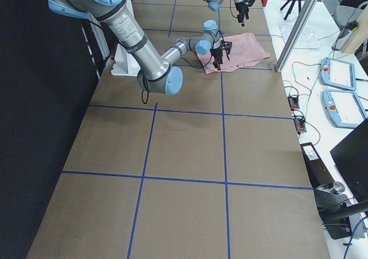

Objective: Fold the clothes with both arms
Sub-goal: 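Lower the right gripper onto the shirt's collar corner while the left gripper holds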

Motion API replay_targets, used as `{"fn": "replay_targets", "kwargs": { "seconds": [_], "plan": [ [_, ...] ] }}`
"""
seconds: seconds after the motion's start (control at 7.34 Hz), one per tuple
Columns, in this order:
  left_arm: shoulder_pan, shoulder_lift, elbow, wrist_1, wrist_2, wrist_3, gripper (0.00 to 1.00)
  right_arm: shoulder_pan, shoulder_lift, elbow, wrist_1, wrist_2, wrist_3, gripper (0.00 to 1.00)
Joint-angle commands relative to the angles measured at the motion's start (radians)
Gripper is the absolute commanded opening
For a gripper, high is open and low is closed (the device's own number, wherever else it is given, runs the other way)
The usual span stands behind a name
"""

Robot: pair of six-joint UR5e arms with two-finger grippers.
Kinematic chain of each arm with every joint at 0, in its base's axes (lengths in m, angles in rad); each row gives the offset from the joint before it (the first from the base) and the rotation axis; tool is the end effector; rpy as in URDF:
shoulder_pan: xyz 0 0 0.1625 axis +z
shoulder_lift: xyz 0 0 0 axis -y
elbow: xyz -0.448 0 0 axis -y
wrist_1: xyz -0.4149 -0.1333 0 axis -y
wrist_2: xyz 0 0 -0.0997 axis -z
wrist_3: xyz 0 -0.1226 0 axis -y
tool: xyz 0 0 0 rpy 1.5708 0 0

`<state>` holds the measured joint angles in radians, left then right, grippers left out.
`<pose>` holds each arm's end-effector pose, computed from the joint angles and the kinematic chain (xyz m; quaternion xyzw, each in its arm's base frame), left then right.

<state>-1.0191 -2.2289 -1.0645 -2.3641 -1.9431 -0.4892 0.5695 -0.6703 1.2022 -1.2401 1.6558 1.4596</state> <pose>0.3622 -0.7577 0.4403 0.3061 0.3654 0.1115 0.8720 -0.6633 -0.5706 0.2341 0.1030 -0.4066 0.1889 0.8879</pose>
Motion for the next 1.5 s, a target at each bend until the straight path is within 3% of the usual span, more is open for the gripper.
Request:
{"fn": "replay_targets", "kwargs": {
  "seconds": [0.0,0.82,0.95,1.09,1.36],
  "plan": [
    [0.010,0.003,-0.003,-0.001,0.001,-0.034,1.00,-0.003,-0.006,-0.015,0.039,-0.004,0.001,0.59],
    [0.013,0.006,-0.006,-0.001,0.001,-0.034,1.00,-0.023,-0.008,-0.036,0.039,-0.022,0.002,0.54],
    [0.013,0.006,-0.006,-0.001,0.001,-0.034,1.00,-0.025,-0.008,-0.036,0.038,-0.022,0.022,0.34],
    [0.013,0.005,-0.006,-0.001,0.001,-0.034,1.00,-0.028,-0.008,-0.036,0.034,-0.022,0.042,0.00],
    [0.013,0.006,-0.008,-0.001,0.001,-0.034,1.00,-0.031,-0.006,-0.033,0.033,-0.022,0.050,0.00]
  ]
}}
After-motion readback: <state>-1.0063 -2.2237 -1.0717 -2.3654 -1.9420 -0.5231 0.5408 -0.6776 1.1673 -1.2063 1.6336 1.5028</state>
